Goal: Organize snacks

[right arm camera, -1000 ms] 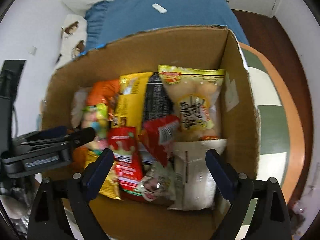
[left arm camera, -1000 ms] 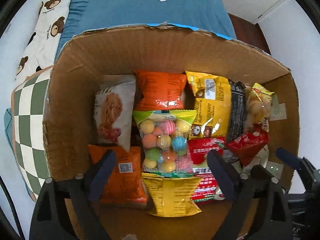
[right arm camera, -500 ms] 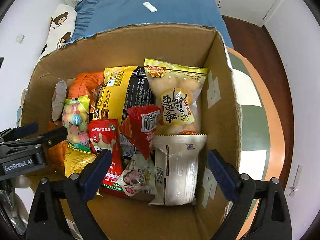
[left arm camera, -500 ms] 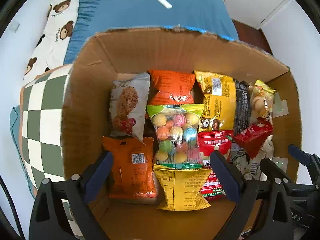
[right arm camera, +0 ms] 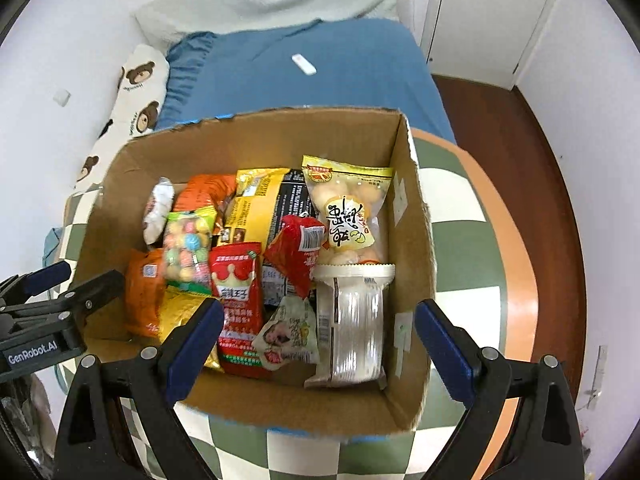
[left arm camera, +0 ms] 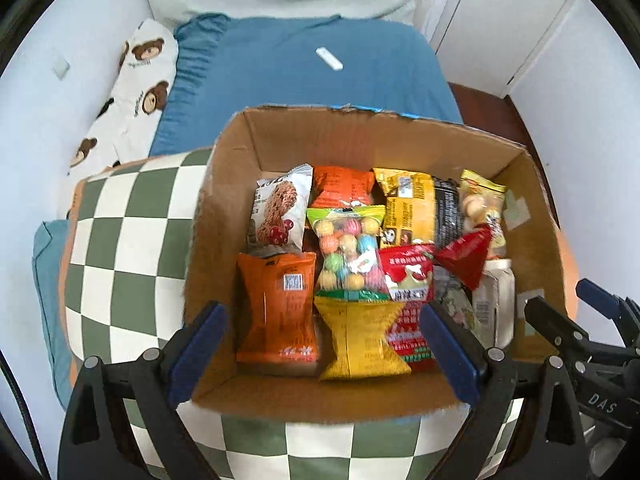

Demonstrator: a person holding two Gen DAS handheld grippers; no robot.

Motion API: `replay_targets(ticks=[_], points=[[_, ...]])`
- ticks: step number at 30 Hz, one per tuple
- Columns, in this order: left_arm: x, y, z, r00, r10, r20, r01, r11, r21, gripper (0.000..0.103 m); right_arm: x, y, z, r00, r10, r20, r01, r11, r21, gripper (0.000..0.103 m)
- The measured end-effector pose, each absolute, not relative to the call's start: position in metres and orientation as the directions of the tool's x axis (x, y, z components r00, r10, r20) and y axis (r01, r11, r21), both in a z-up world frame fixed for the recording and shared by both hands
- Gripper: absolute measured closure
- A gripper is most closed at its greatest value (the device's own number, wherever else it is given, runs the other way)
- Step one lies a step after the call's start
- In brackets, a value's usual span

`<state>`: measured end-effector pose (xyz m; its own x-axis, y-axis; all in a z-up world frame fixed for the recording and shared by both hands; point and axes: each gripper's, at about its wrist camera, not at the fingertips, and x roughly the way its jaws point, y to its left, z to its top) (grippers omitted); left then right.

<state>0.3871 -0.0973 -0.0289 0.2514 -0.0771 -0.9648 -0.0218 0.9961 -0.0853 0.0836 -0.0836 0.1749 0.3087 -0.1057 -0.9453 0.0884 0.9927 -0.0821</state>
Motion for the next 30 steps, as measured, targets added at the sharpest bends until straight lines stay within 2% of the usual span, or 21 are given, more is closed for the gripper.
replay_targets(ticks=[12,30], points=[[0.309,-0.096,0.028,0.429,-0.063,-0.901,-0.029,0.996,-0.084,0.004,0.008,-0.073,0.235,0.506,-0.125,-0.854,0.094,0.992,-0.089,0.003],[0.16,-0.094,0.125,0.7,0.02,-0.714,-0.072,0.996,-0.043,0.004,-0.155,-0.042,0.329,0.74,-0.115,-0.662,0.063,0.993,-0.102,0.001]])
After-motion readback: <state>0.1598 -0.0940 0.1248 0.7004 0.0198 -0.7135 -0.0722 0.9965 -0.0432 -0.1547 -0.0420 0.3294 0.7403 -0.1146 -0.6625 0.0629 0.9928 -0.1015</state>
